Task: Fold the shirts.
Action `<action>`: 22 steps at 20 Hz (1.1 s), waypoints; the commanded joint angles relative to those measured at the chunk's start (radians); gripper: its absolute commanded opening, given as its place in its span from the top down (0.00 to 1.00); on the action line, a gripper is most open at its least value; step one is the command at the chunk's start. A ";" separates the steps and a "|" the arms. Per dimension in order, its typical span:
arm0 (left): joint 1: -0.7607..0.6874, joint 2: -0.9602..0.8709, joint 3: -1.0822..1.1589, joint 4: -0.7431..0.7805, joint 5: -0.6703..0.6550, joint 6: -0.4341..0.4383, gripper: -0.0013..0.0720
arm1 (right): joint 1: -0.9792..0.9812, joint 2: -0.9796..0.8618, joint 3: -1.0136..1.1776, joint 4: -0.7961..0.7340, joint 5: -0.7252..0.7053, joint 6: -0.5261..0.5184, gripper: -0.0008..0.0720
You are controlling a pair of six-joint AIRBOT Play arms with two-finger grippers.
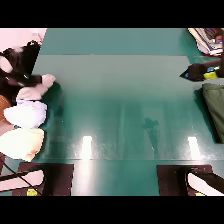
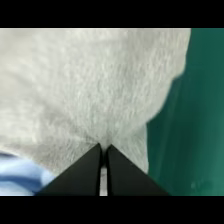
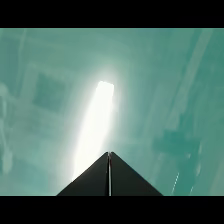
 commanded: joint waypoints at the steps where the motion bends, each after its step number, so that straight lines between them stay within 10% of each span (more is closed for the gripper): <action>1: -0.032 0.128 0.218 -0.014 -0.099 0.016 0.95 | -0.025 0.044 0.093 0.000 -0.011 0.000 0.97; 6: -0.275 0.291 0.467 0.014 -0.236 0.036 0.95 | -0.042 0.056 0.271 0.000 -0.014 0.000 0.97; 14: -0.788 0.172 0.245 -0.097 -0.310 -0.010 0.94 | -0.040 0.056 0.307 0.001 0.034 0.000 0.97; 16: -0.849 0.112 0.152 -0.167 -0.230 -0.008 0.32 | -0.040 0.056 0.307 0.001 0.061 0.000 0.97; 17: -0.860 0.089 0.122 -0.167 -0.192 -0.008 0.22 | -0.040 0.056 0.307 0.001 0.072 0.000 0.97; 22: -0.703 0.055 0.103 -0.089 -0.177 -0.009 0.22 | -0.040 0.056 0.307 0.001 0.128 0.000 0.97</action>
